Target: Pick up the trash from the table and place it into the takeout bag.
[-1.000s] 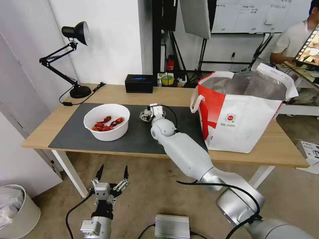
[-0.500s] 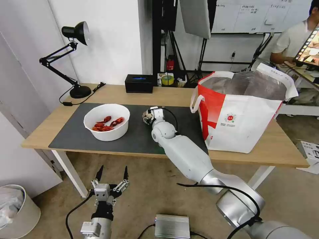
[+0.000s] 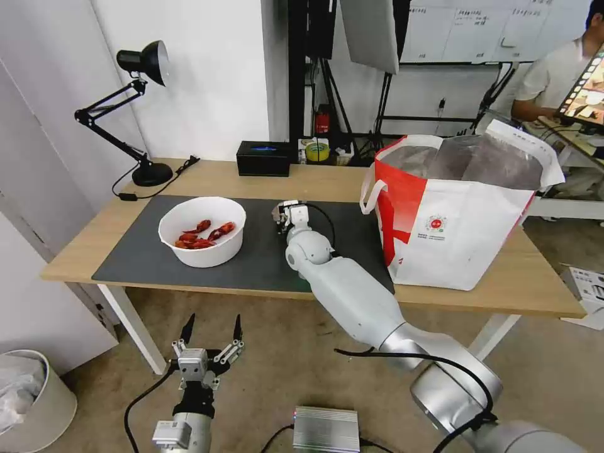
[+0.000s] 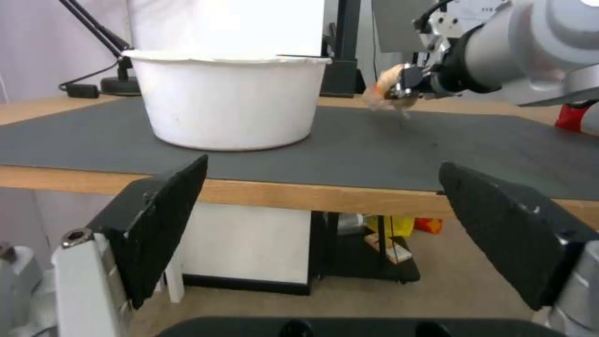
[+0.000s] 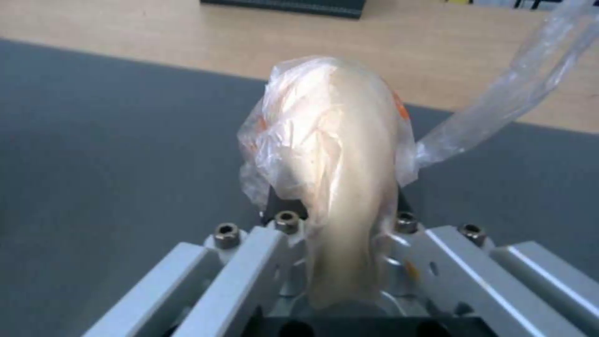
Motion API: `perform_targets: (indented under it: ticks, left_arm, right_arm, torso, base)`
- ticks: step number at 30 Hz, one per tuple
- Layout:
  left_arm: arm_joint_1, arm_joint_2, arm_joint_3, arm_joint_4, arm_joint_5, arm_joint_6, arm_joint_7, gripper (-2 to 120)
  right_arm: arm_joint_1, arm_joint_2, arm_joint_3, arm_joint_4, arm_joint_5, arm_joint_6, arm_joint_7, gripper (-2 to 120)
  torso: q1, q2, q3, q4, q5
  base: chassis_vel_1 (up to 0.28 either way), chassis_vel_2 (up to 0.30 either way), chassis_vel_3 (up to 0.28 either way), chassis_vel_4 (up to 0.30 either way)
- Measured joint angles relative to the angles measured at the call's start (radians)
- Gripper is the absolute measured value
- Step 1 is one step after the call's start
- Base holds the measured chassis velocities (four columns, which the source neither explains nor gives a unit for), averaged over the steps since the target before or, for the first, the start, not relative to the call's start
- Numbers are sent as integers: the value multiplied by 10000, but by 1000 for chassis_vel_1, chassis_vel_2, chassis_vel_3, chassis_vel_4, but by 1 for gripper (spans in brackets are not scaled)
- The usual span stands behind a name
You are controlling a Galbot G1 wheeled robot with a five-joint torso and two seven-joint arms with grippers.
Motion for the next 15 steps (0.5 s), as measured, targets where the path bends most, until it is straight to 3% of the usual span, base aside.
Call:
perform_targets:
  ticks: [15]
  left_arm:
    - [-208, 241, -32, 90, -298, 106, -3, 100]
  right_arm:
    - [-975, -1767, -497, 3120, 267, 308, 82, 7]
  torso:
    - [0, 0, 0, 0, 1]
  base:
    - [0, 0, 0, 0]
